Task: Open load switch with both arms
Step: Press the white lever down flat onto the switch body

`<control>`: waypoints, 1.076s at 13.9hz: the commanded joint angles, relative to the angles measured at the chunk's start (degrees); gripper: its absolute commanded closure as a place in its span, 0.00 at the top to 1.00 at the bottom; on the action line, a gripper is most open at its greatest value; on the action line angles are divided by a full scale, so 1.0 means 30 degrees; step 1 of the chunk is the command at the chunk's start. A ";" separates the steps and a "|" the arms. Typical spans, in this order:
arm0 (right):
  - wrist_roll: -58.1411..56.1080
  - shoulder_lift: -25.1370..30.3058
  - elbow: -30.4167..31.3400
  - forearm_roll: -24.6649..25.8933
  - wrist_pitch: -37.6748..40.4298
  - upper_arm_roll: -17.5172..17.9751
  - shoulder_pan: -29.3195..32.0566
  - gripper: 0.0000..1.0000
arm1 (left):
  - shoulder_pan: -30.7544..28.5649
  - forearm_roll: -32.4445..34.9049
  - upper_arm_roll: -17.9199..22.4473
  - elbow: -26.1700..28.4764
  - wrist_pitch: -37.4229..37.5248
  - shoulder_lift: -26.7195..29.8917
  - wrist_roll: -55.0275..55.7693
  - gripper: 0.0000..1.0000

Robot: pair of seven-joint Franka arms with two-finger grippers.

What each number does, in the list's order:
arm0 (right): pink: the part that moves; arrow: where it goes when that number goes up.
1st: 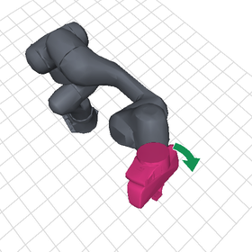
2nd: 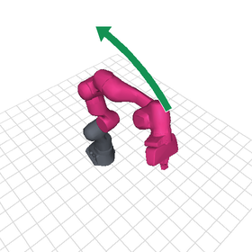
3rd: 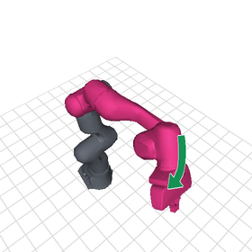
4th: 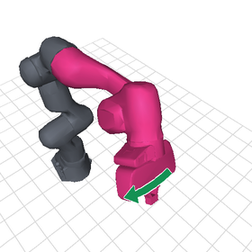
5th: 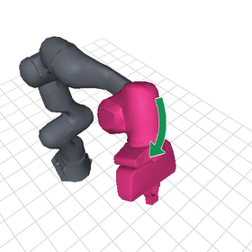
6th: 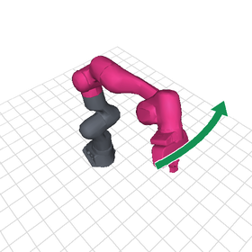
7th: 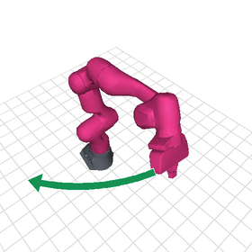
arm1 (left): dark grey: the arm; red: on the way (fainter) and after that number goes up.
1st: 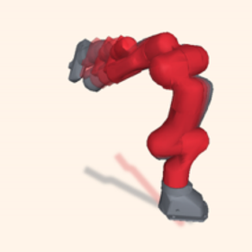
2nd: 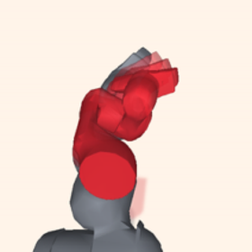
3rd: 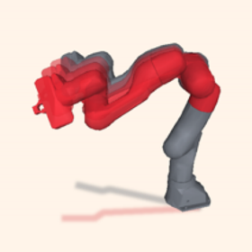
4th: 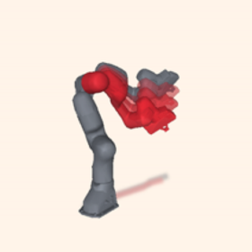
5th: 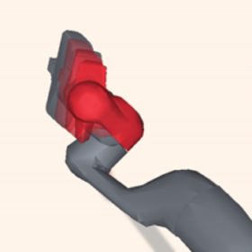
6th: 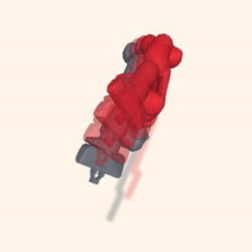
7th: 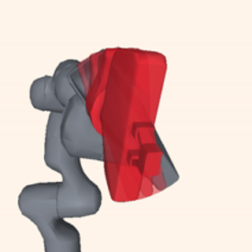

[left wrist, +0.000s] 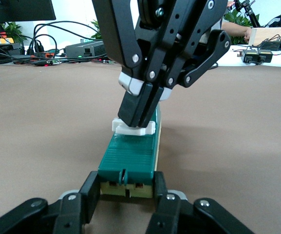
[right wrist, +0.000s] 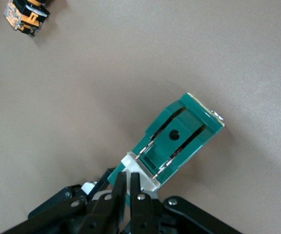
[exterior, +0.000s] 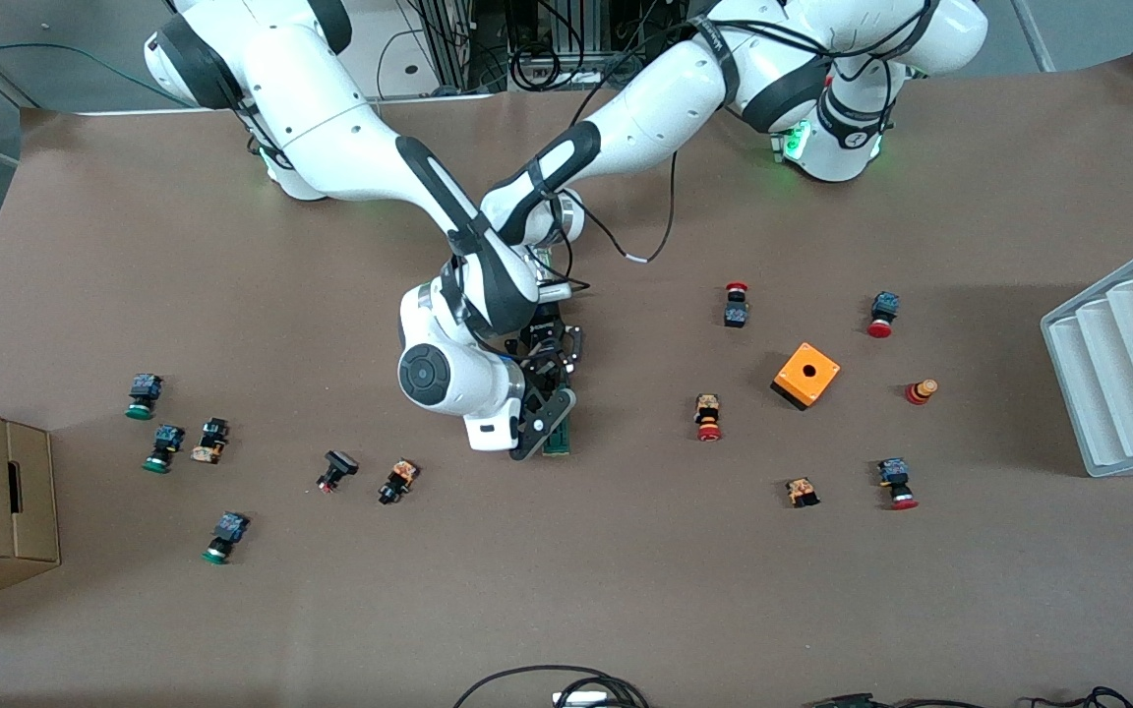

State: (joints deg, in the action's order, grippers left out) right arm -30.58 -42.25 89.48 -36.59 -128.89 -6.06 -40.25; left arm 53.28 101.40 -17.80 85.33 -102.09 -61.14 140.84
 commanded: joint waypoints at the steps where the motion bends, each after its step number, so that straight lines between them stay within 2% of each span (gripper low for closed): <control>1: -0.0061 -0.0360 0.0172 0.0390 -0.0835 0.0056 -0.0179 0.10 | -0.0065 -0.0137 -0.0160 0.0120 -0.0305 0.0195 -0.0366 0.50; 6: 0.0085 -0.0098 0.0114 0.0390 -0.0630 0.0085 -0.0091 0.11 | -0.0066 -0.0137 -0.0160 0.0120 -0.0334 0.0195 -0.0366 0.50; 9: 0.0464 0.0983 -0.0061 0.0186 0.0156 0.0114 0.0259 0.15 | -0.0065 -0.0107 -0.0160 0.0120 -0.0334 0.0195 -0.0395 0.50; 10: 0.0843 0.1510 -0.0120 0.0185 0.0567 0.0114 0.0580 0.23 | -0.0065 -0.0107 -0.0160 0.0120 -0.0334 0.0195 -0.0396 0.50; 13: 0.1404 0.3499 0.0025 0.0272 0.2265 0.0027 0.1692 0.65 | -0.0065 -0.0108 -0.0160 0.0120 -0.0334 0.0195 -0.0396 0.49; 14: 0.1230 0.4029 0.0084 0.0389 0.2822 -0.0089 0.2218 1.00 | -0.0065 -0.0107 -0.0160 0.0120 -0.0334 0.0195 -0.0396 0.50; 15: 0.0938 0.4585 0.0143 0.0506 0.3669 -0.0207 0.2978 1.00 | -0.0065 -0.0107 -0.0160 0.0120 -0.0334 0.0195 -0.0396 0.53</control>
State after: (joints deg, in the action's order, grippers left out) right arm -27.29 -32.78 88.12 -36.50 -122.04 -6.68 -35.01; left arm 53.28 101.39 -17.80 85.33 -102.11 -61.13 140.66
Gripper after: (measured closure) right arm 0.463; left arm 0.498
